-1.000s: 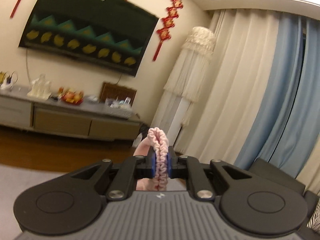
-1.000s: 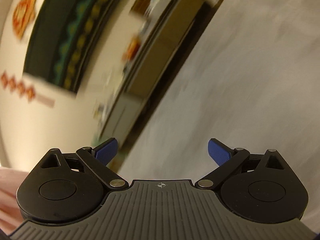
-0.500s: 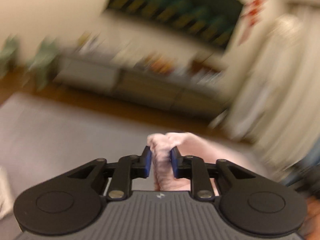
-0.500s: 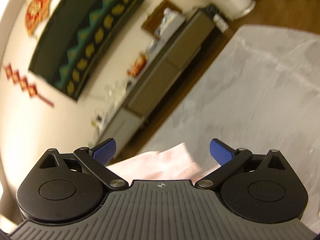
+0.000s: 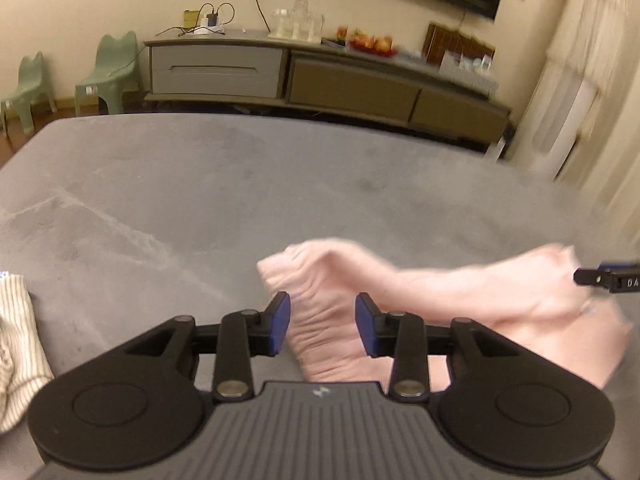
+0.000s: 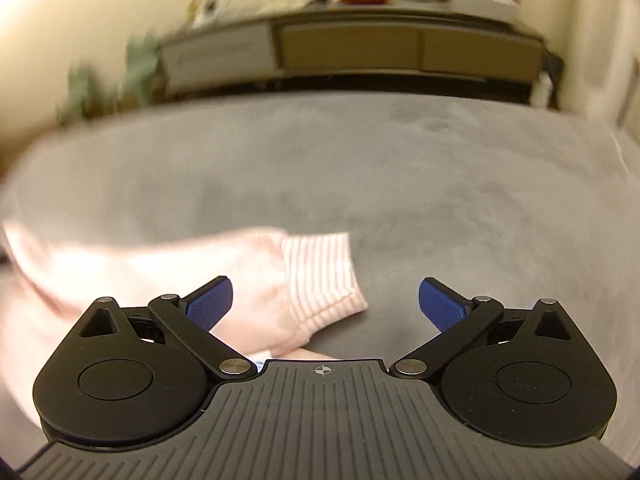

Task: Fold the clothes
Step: 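Lay the pink sweatpants flat on the table and open the left tool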

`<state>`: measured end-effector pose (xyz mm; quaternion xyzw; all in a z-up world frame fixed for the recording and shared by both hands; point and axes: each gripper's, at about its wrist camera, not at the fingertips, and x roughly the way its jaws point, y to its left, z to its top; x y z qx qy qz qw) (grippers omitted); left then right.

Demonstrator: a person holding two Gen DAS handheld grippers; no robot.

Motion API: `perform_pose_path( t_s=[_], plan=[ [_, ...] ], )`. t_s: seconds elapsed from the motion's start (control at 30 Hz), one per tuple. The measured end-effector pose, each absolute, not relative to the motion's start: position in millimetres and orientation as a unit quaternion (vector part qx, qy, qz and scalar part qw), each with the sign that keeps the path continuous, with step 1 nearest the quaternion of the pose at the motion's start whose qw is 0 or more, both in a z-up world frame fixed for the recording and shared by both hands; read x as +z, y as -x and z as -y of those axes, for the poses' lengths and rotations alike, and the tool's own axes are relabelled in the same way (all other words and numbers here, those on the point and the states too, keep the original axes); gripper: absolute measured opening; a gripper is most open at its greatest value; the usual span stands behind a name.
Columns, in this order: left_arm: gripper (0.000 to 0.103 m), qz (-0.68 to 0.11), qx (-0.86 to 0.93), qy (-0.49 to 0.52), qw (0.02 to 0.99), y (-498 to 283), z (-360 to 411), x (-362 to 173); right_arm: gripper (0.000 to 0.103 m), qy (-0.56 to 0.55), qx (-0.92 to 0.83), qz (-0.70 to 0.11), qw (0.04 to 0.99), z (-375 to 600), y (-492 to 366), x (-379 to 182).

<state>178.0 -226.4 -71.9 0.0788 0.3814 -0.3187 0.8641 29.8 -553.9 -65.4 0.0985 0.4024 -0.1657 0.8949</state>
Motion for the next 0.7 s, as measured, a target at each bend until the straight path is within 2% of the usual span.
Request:
perform_pose_path(
  t_s=[0.13, 0.17, 0.2, 0.23, 0.27, 0.47, 0.53, 0.6, 0.63, 0.7],
  plan=[
    [0.036, -0.364, -0.319, -0.112, 0.868, -169, 223, -84, 0.089, -0.089, -0.149, -0.404, 0.898, 558, -49, -76],
    [0.036, -0.358, -0.322, -0.116, 0.869, -168, 223, -86, 0.070, -0.085, -0.139, -0.405, 0.900, 558, -53, -72],
    [0.036, -0.354, -0.325, -0.117, 0.869, -168, 223, -88, 0.038, -0.084, -0.123, -0.405, 0.902, 557, -56, -69],
    [0.036, -0.353, -0.325, -0.116, 0.870, -169, 223, -89, 0.020, -0.084, -0.114, -0.407, 0.902, 556, -59, -65],
    [0.036, -0.352, -0.324, -0.115, 0.871, -171, 224, -90, 0.009, -0.085, -0.106, -0.408, 0.903, 556, -62, -62],
    [0.039, -0.363, -0.292, -0.089, 0.880, -184, 227, -96, 0.009, -0.094, -0.154, -0.355, 0.917, 573, -53, -40],
    [0.042, -0.364, -0.285, -0.080, 0.883, -188, 230, -96, 0.016, -0.104, -0.197, -0.333, 0.916, 584, -48, -38],
    [0.042, -0.359, -0.278, -0.088, 0.887, -190, 234, -96, 0.073, -0.113, -0.226, -0.336, 0.907, 593, -48, -44],
    [0.042, -0.358, -0.277, -0.089, 0.887, -190, 234, -94, 0.076, -0.116, -0.227, -0.352, 0.901, 594, -53, -49],
    [0.042, -0.351, -0.279, -0.088, 0.889, -188, 232, -88, 0.071, -0.118, -0.245, -0.357, 0.894, 599, -48, -51]
  ],
)
